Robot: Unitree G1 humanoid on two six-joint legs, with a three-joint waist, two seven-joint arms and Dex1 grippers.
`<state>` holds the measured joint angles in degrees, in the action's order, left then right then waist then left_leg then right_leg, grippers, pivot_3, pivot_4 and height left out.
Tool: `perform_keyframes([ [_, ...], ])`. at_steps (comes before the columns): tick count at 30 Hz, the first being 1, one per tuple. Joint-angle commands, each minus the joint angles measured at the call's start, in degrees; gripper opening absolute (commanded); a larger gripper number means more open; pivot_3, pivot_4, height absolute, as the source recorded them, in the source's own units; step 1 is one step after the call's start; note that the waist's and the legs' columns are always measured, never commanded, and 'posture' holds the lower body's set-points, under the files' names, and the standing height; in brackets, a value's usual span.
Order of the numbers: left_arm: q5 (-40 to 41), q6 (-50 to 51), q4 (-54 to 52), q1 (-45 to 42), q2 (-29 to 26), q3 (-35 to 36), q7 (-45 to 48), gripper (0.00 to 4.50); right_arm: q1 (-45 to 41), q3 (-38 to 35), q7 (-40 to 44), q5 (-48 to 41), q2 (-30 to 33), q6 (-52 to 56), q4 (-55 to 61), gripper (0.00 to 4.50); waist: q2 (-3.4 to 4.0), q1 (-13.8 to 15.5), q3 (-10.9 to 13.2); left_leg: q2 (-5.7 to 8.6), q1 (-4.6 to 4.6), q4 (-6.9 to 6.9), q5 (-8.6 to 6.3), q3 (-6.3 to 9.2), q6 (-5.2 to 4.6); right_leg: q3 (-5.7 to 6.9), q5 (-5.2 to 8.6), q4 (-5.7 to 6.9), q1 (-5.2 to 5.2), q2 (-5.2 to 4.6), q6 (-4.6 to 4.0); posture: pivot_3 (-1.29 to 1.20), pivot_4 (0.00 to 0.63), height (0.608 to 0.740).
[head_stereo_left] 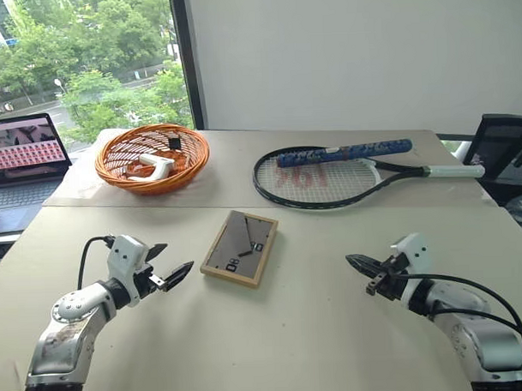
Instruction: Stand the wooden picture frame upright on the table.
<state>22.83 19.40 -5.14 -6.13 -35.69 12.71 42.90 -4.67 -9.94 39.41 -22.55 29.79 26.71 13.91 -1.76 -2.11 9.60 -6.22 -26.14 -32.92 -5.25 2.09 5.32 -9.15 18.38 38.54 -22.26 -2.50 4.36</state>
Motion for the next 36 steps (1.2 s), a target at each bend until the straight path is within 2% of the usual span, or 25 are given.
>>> perform_keyframes([
  [1, 3.44, 2.0, -1.06, -1.34, -1.82, 1.7, 2.75, 4.5, -2.32, -1.13, 0.67, -1.22, 0.97, -0.96, 1.22, 0.01, 0.0, -0.01, 0.0, 0.0, 0.0, 0.0, 0.0, 0.0, 0.0, 0.0, 0.0, 0.0, 0.0, 0.0, 0.0, 0.0, 0.15, 0.723],
  [5, 9.6, 6.91, -1.34, -3.66, -5.5, 4.92, 7.56, 4.5, -7.09, -0.91, 4.91, -5.07, 4.54, 2.03, 4.12, 0.01, 0.0, -0.39, 0.01, 0.0, -0.01, -0.01, 0.0, 0.0, 0.0, 0.0, -0.01, 0.03, -0.03, 0.01, 0.0, 0.0, 0.15, 0.723],
  [11, 11.68, 8.85, -1.43, -4.13, -9.74, 6.02, 11.81, 4.5, -10.94, 2.37, 9.95, -8.73, 11.19, 9.03, 8.2, 0.01, 0.0, -0.29, 0.01, 0.0, -0.01, 0.09, -0.01, 0.01, -0.02, 0.0, 0.02, -0.09, 0.0, -0.01, 0.01, 0.0, 0.15, 0.723],
  [12, 11.61, 8.92, -1.34, -4.02, -9.89, 5.95, 12.1, 3.98, -11.62, 3.01, 10.28, -9.27, 11.8, 10.38, 8.72, 0.0, 0.01, -0.29, 0.01, 0.0, -0.03, 0.1, -0.02, 0.02, -0.02, 0.01, 0.02, -0.1, 0.0, -0.01, 0.01, 0.0, 0.15, 0.723],
  [15, 9.62, 6.99, 0.26, -4.5, -9.03, 5.57, 10.75, 3.06, -14.04, 5.79, 10.39, -8.61, 12.27, 11.23, 9.24, 0.0, 0.01, -0.3, 0.01, 0.0, -0.03, 0.09, -0.01, 0.02, -0.03, 0.02, 0.02, -0.09, -0.02, 0.0, 0.0, 0.0, 0.15, 0.723],
  [21, 4.36, 3.61, 3.98, -7.29, -6.83, 1.12, 8.43, 1.04, -21.86, 15.47, 8.5, -0.25, 8.43, 7.54, 1.73, 0.0, 0.0, -0.37, 0.01, 0.0, -0.03, 0.02, -0.01, 0.02, -0.02, 0.02, 0.01, -0.09, -0.01, -0.01, 0.01, 0.0, 0.15, 0.723],
  [23, 1.17, 2.57, 6.37, -10.11, -5.58, -2.39, 7.14, 0.23, -24.67, 19.43, 7.67, 4.08, 6.52, 5.54, -3.63, 0.0, -0.01, -0.08, 0.01, 0.0, -0.04, 0.0, -0.01, 0.02, -0.02, 0.03, 0.01, -0.09, -0.02, 0.0, 0.01, 0.0, 0.15, 0.723],
  [24, 0.33, 2.2, 7.2, -10.91, -5.27, -3.26, 6.95, 0.01, -25.44, 20.33, 7.48, 5.2, 5.9, 4.91, -5.2, 0.0, -0.01, 0.06, 0.01, 0.0, -0.04, -0.02, 0.0, 0.02, -0.02, 0.05, 0.01, -0.09, -0.01, 0.0, 0.01, 0.0, 0.15, 0.723],
  [28, -6.58, -0.46, 12.25, -16.19, -0.53, -9.98, 2.77, 0.01, -33.77, 26.06, 7.22, 12.23, -0.23, -1.68, -19.72, 0.0, -0.01, 0.2, 0.01, 0.02, -0.1, -0.03, 0.01, 0.03, -0.02, 0.05, -0.01, -0.09, -0.03, 0.0, 0.03, 0.0, 0.15, 0.723],
  [30, -10.01, -3.28, 13.2, -16.88, -0.05, -12.87, 2.9, 0.01, -37.21, 27.47, 7.57, 14.43, -2.52, -3.47, -25.27, 0.0, -0.01, 0.15, 0.01, 0.02, -0.12, -0.03, 0.01, 0.03, -0.01, 0.05, -0.02, -0.06, -0.04, 0.0, 0.03, 0.0, 0.15, 0.723],
  [36, -11.0, -3.45, 10.41, -16.46, 1.67, -16.38, 4.83, 0.01, -41.78, 30.08, 9.73, 18.36, -7.76, -8.74, -36.76, 0.0, -0.01, 0.09, 0.01, 0.02, -0.12, 0.12, 0.01, 0.12, -0.01, 0.21, -0.03, 0.02, -0.06, 0.0, 0.0, 0.0, 0.15, 0.723],
])
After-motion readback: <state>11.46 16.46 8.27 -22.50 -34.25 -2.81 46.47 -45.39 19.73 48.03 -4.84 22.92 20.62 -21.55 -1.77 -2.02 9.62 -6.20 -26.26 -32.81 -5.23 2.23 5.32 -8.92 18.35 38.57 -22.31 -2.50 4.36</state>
